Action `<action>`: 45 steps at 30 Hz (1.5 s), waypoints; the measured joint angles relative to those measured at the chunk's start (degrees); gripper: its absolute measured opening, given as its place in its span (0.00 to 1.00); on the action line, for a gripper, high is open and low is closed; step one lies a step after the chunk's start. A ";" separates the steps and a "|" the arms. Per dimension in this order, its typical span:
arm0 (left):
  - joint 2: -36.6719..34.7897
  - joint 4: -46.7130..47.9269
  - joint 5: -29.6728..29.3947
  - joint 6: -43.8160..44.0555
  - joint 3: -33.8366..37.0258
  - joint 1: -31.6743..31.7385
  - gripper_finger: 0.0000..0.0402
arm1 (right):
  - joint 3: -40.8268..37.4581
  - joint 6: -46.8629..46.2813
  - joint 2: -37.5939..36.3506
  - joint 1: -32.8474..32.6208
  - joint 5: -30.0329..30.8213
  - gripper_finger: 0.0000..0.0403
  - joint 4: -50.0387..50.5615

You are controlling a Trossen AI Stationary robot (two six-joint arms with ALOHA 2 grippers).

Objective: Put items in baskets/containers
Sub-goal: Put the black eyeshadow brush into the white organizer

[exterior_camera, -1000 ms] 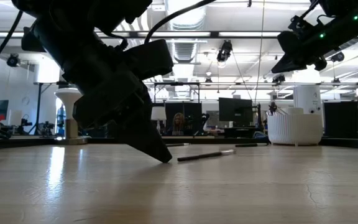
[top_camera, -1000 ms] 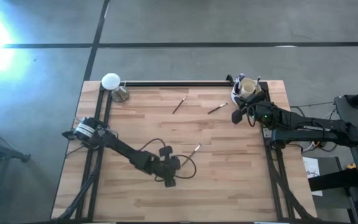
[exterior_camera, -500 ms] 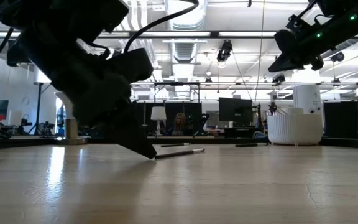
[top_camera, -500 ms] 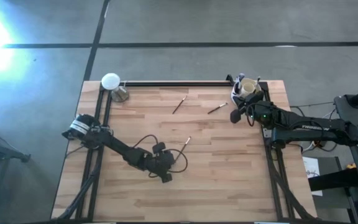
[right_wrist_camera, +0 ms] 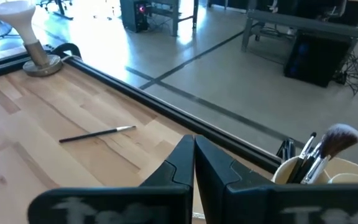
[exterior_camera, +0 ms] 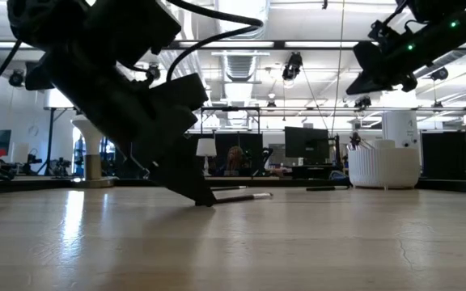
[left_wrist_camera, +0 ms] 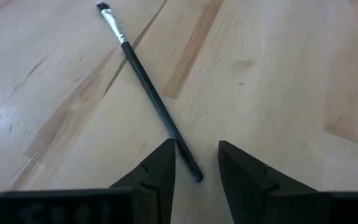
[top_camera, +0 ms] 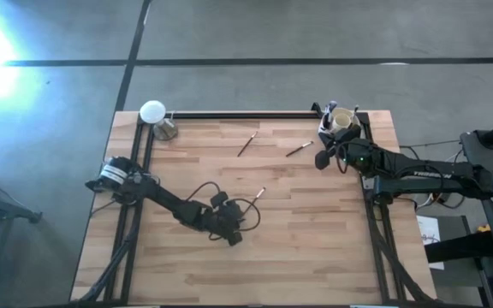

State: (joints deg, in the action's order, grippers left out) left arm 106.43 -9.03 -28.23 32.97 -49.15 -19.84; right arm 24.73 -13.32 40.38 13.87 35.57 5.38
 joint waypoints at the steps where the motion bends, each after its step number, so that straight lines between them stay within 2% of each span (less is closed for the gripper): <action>1: 0.33 -0.17 -0.04 -0.04 -0.02 0.08 0.29 | 0.00 0.00 0.05 0.00 0.00 0.02 -0.22; 6: 0.34 1.30 0.20 -0.04 0.44 0.17 0.21 | -0.06 -0.61 0.98 -0.11 -0.93 0.02 -0.86; 10: 0.24 1.39 0.20 0.16 2.14 0.25 0.05 | -1.78 -1.93 4.82 -0.90 -6.33 0.02 -5.54; 12: 0.26 0.49 0.22 0.63 3.90 0.25 0.02 | -3.63 -1.71 8.24 -1.95 -10.37 0.02 -11.34; 16: 0.32 -5.34 0.08 1.07 8.13 0.11 0.01 | -6.29 0.67 16.14 -3.55 -19.05 0.02 -23.16; 20: 0.39 -14.36 -0.57 1.23 13.48 -0.04 0.01 | -5.22 0.25 23.38 -5.05 -24.69 0.04 -25.83; 26: 0.46 -25.45 -0.92 1.40 19.79 -0.04 0.00 | -2.99 1.96 35.96 -9.64 -25.81 0.15 -27.69; 33: 0.46 -26.89 -0.89 0.58 20.50 -0.04 0.00 | 1.84 7.41 48.23 -11.01 -36.10 0.30 -33.56; 36: 0.48 -26.84 -0.87 0.50 20.50 -0.04 0.00 | 4.49 8.10 52.48 -10.99 -37.60 0.34 -33.37; 41: 0.59 -26.80 -0.87 0.36 20.50 -0.07 0.00 | 7.99 9.06 58.01 -10.86 -40.49 0.36 -32.23; 45: 0.59 -26.80 -0.89 0.20 20.49 -0.08 0.00 | 9.71 9.82 60.57 -10.86 -43.00 0.34 -31.62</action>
State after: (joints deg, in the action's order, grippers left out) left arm 107.02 -35.83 -29.12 33.17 -28.66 -19.92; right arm 34.44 -3.50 100.95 3.01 -7.43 -26.25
